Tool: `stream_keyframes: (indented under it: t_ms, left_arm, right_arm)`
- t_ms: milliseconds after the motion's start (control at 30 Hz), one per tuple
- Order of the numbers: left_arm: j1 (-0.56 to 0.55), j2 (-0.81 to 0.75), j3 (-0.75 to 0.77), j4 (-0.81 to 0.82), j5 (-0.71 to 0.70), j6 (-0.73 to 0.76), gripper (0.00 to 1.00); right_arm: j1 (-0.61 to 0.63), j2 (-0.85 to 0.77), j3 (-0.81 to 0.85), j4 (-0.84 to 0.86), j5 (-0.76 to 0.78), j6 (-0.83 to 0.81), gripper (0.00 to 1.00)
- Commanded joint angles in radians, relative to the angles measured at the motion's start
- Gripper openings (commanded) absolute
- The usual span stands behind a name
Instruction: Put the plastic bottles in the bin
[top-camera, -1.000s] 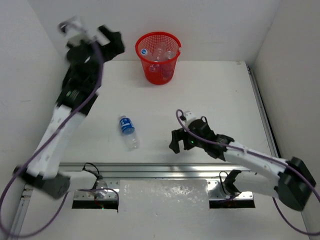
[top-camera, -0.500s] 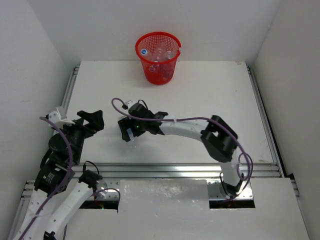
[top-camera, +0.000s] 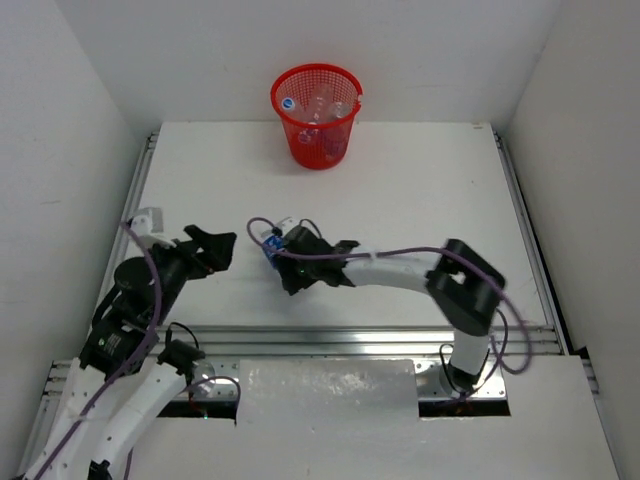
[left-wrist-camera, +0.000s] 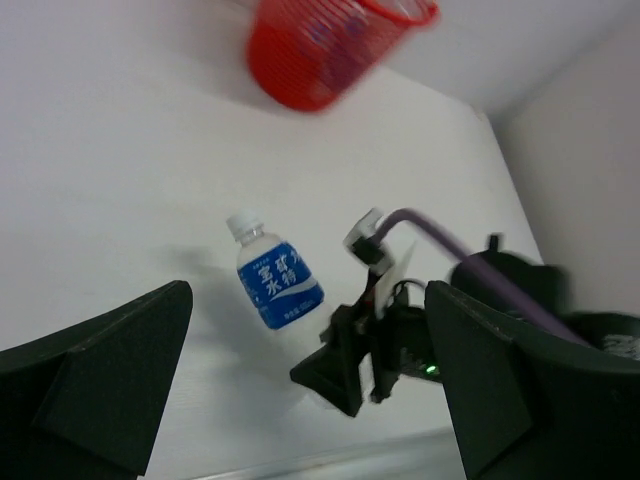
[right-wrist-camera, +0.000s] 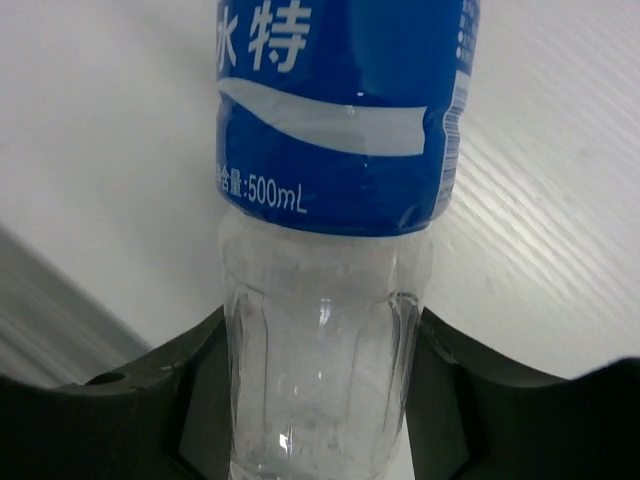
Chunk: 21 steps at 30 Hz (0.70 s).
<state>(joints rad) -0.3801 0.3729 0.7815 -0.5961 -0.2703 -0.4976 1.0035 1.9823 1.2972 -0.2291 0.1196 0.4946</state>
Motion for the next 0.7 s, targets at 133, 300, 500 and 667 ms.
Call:
stream_keyframes:
  t_ms: [133, 300, 500, 667]
  left_arm:
    - [-0.005, 0.222, -0.168, 0.661, 0.876, -0.146, 1.00]
    - [-0.084, 0.329, -0.190, 0.961, 0.925, -0.234, 1.00]
    - [-0.250, 0.587, -0.047, 0.977, 0.864, -0.124, 1.00]
    - [-0.252, 0.670, 0.022, 0.941, 0.864, -0.102, 0.82]
  right_arm:
    - [-0.182, -0.673, -0.600, 0.567, -0.304, 0.096, 0.03]
    - [-0.250, -0.967, -0.766, 0.709, -0.650, 0.030, 0.03]
    - [-0.250, -1.079, -0.688, 0.478, -0.686, -0.118, 0.03]
    - [-0.250, -1.152, -0.676, 0.346, -0.615, -0.206, 0.04]
